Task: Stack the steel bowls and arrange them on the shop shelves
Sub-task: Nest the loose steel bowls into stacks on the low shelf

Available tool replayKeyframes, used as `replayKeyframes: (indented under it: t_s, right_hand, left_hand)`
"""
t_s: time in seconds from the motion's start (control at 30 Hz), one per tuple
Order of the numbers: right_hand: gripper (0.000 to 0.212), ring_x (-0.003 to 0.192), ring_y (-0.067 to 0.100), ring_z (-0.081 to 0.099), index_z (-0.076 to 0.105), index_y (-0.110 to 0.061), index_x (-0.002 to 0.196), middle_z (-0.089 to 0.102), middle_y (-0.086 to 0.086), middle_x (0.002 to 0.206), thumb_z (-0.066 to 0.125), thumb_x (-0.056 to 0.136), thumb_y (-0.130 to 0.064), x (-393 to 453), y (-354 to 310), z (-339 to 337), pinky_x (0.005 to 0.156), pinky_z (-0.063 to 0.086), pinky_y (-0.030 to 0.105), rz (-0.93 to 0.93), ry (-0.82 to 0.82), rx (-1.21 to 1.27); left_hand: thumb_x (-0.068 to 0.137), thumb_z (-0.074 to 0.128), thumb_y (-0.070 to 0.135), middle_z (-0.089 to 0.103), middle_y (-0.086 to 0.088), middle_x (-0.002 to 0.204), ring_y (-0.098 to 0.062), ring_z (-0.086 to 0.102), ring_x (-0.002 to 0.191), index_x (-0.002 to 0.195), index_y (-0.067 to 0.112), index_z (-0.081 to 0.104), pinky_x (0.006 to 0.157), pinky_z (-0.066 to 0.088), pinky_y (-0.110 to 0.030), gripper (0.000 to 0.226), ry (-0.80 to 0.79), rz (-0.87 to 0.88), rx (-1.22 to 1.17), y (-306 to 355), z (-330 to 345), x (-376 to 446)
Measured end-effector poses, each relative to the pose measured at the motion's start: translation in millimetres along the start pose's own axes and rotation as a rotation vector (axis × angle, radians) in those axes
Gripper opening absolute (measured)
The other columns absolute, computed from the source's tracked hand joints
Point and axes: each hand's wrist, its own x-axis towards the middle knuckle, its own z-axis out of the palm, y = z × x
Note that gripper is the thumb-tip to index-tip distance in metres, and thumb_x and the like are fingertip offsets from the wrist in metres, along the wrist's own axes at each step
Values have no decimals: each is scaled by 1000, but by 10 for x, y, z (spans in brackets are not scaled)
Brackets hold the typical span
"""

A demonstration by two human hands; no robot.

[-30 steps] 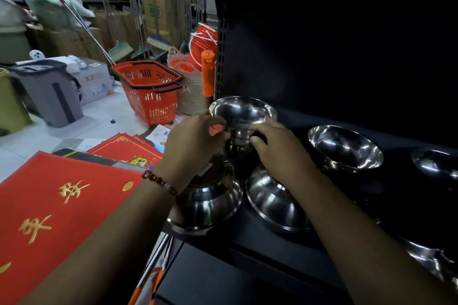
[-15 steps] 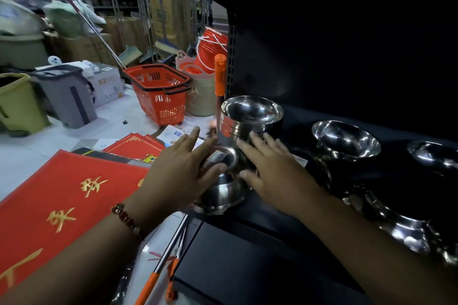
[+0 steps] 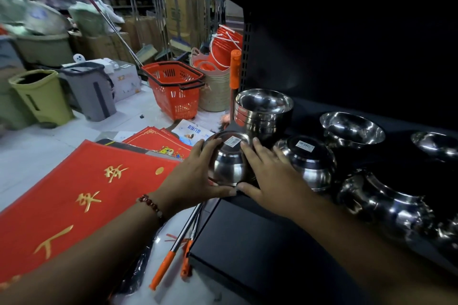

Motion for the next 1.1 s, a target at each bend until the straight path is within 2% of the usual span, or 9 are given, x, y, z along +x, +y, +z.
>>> replayKeyframes:
  t_s: [0.2, 0.37, 0.53, 0.63, 0.7, 0.77, 0.9, 1.0, 1.1]
  right_hand:
    - [93, 150, 29, 8, -8, -31, 156, -6, 5, 165, 54, 91, -56, -75, -20, -89, 119, 4, 32, -21, -47, 37]
    - [102, 152, 21, 5, -8, -32, 155, -8, 0, 165, 65, 87, -47, -84, 58, -102, 115, -5, 27, -69, 24, 85]
    - [98, 150, 20, 16, 0, -35, 155, 2, -6, 165, 70, 86, -35, -130, 144, -255, 118, 17, 33, -70, 178, 193]
    - [91, 147, 14, 24, 7, -39, 155, 9, -13, 164, 67, 88, -26, -168, 203, -339, 115, 31, 31, -69, 251, 287]
    - [82, 142, 8, 33, 15, -38, 154, 21, -16, 161, 62, 91, -16, -197, 239, -391, 105, 36, 15, -63, 312, 383]
    - [69, 133, 2, 41, 26, -36, 152, 37, -15, 153, 53, 94, -10, -230, 288, -424, 98, 32, 3, -29, 373, 489]
    - [44, 116, -4, 57, 50, -39, 138, 62, -19, 128, 48, 100, -18, -279, 380, -452, 99, 43, 18, 96, 437, 748]
    - [31, 105, -8, 61, 61, -36, 124, 69, -23, 109, 48, 102, -21, -298, 412, -467, 89, 45, 14, 148, 450, 848]
    - [21, 91, -8, 64, 66, -37, 108, 72, -22, 93, 50, 101, -24, -314, 425, -495, 77, 46, 13, 205, 483, 847]
  left_hand:
    - [54, 85, 65, 30, 10, 151, -12, 48, 126, 149, 37, 26, 96, 53, -37, 116, 73, 36, -109, -32, -7, -29]
    - [54, 86, 63, 36, 8, 149, -7, 42, 131, 148, 35, 30, 101, 45, -31, 113, 174, 98, -162, -27, -58, -82]
    - [53, 90, 50, 52, 16, 134, -1, 54, 121, 134, 50, 40, 96, 48, -21, 96, 232, 97, -467, 118, -160, -169]
    - [54, 89, 46, 55, 20, 128, -7, 65, 109, 130, 58, 40, 89, 57, -28, 92, 156, 100, -610, 213, -216, -238]
    - [56, 87, 45, 58, 12, 127, -16, 69, 106, 133, 54, 41, 89, 59, -40, 91, 102, 103, -692, 269, -229, -266]
    - [57, 83, 46, 61, 7, 125, -15, 70, 107, 135, 50, 41, 89, 58, -38, 88, 54, 101, -783, 348, -231, -295]
    - [59, 75, 66, 68, 8, 123, -7, 66, 113, 139, 42, 41, 91, 55, -28, 90, -46, 57, -855, 411, -195, -270]
    - [47, 75, 86, 69, -7, 124, -32, 71, 104, 138, 30, 51, 78, 59, -49, 109, -176, -62, -1017, 461, -114, -202]
    - [50, 53, 96, 71, -18, 117, -43, 71, 93, 118, 35, 69, 69, 60, -46, 93, -333, -181, -1106, 530, -69, -195]
